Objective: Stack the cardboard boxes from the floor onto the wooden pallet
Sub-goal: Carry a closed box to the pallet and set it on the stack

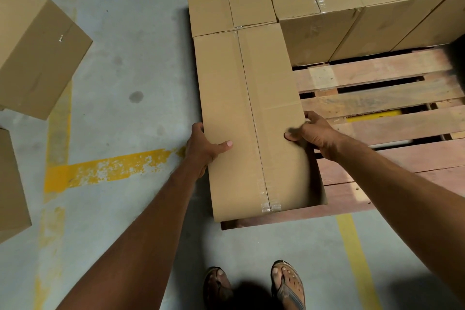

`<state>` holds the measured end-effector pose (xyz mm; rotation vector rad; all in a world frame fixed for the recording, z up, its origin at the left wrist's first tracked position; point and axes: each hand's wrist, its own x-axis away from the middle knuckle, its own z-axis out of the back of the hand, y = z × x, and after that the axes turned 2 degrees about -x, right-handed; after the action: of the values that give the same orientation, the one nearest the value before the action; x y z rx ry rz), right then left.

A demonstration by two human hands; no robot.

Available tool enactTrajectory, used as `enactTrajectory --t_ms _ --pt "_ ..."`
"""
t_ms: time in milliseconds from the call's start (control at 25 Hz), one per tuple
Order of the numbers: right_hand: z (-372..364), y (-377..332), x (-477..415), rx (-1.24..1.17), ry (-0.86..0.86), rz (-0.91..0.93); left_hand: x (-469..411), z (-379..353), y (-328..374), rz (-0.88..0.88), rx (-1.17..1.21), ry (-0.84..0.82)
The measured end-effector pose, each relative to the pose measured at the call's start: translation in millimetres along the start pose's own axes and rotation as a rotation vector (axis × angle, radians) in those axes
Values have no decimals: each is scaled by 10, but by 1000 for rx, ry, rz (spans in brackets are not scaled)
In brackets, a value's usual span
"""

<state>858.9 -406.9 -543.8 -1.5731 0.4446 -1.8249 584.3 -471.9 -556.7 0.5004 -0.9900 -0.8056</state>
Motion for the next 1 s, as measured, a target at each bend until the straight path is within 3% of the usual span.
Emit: enactTrajectory --t_ms 400,640,1000 --pt "-126 276 763 240 240 155 704 126 116 29 -68 76" --pt "-138 -90 2003 -71 78 149 1906 610 636 -43 177 251" --pt "-53 -624 4318 -138 -81 227 4084 1368 1093 -84 450 332"
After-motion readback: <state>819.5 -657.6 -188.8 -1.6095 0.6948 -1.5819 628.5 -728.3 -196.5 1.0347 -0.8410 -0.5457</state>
